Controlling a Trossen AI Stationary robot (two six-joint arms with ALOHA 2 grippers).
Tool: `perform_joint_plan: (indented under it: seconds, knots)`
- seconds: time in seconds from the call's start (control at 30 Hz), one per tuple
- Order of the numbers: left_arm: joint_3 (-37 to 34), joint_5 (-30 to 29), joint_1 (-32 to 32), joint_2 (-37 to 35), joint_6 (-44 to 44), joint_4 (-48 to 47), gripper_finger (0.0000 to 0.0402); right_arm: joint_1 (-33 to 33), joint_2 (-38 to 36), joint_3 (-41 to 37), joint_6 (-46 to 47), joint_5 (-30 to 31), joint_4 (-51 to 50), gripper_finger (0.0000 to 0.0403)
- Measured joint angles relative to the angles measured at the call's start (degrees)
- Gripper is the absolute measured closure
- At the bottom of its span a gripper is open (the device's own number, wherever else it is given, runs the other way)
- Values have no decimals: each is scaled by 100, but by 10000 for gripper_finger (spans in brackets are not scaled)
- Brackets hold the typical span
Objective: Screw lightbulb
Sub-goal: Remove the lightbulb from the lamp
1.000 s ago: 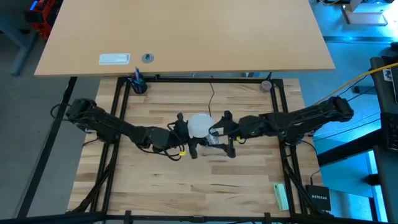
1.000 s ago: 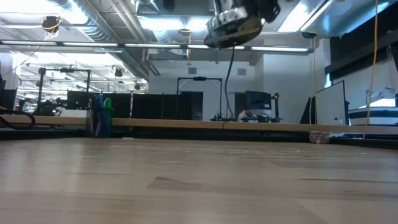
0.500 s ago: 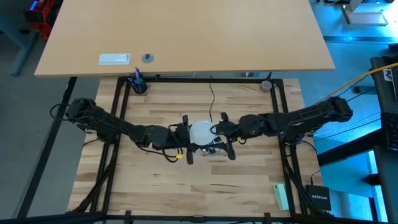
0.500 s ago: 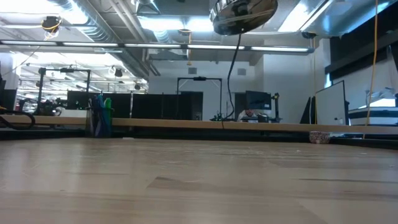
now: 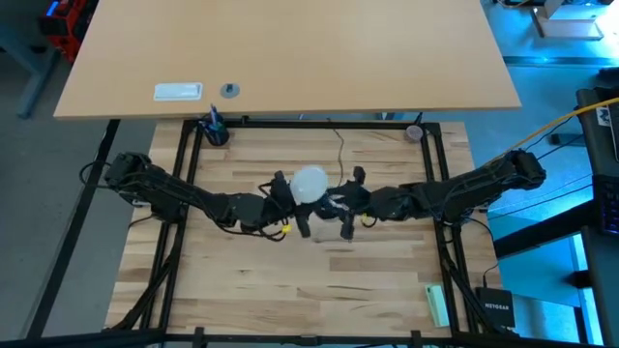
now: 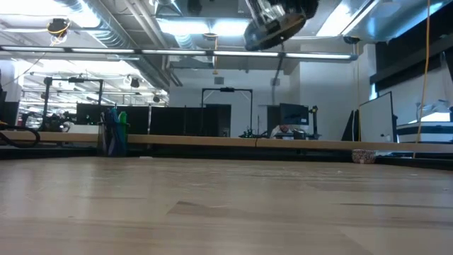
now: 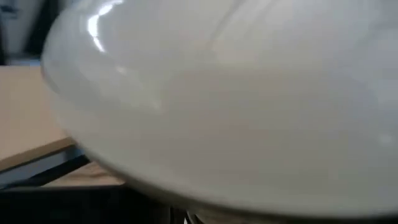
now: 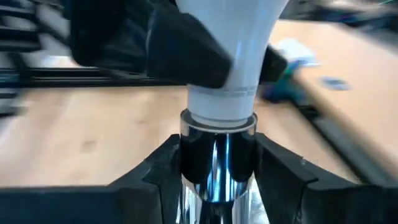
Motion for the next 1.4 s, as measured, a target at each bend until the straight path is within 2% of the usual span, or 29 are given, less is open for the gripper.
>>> perform_joint_plan:
  seconds: [0.1,0.2,0.37,0.5,0.63,0.7,0.8,0.87,0.93,1.13,1.3,1.4]
  knots:
    - [6,-480,56,193,-308,318,263,168,196,0,-186,1099,151,239]
    - [0,-787,124,391,-479,678,263,272,507,83,-385,1943,224,239]
    - [-9,-1043,215,438,-754,727,263,414,983,383,-796,2915,258,239]
    - [-11,-1048,277,417,-708,854,263,515,1160,535,-1080,3214,265,239]
    - [-13,-1074,323,380,-507,838,263,597,1184,562,-1095,3121,211,230]
    - [-13,-1067,326,380,-460,809,263,694,1197,562,-1199,3020,194,185]
    - [-13,-1002,359,380,-478,702,263,887,1192,557,-1225,2554,111,116]
    - [-13,-1011,397,380,-491,655,264,971,1174,558,-1146,2160,169,88]
    - [-13,-1099,440,389,-434,616,266,1010,1168,566,-1145,1623,175,79]
    - [-9,-1144,484,382,-406,472,266,1090,1132,566,-1146,566,514,103]
    - [-9,-1034,398,382,-328,251,266,1087,1027,560,-1034,778,-167,137]
    - [-9,-436,274,382,-46,189,266,1160,749,560,-681,720,-965,153]
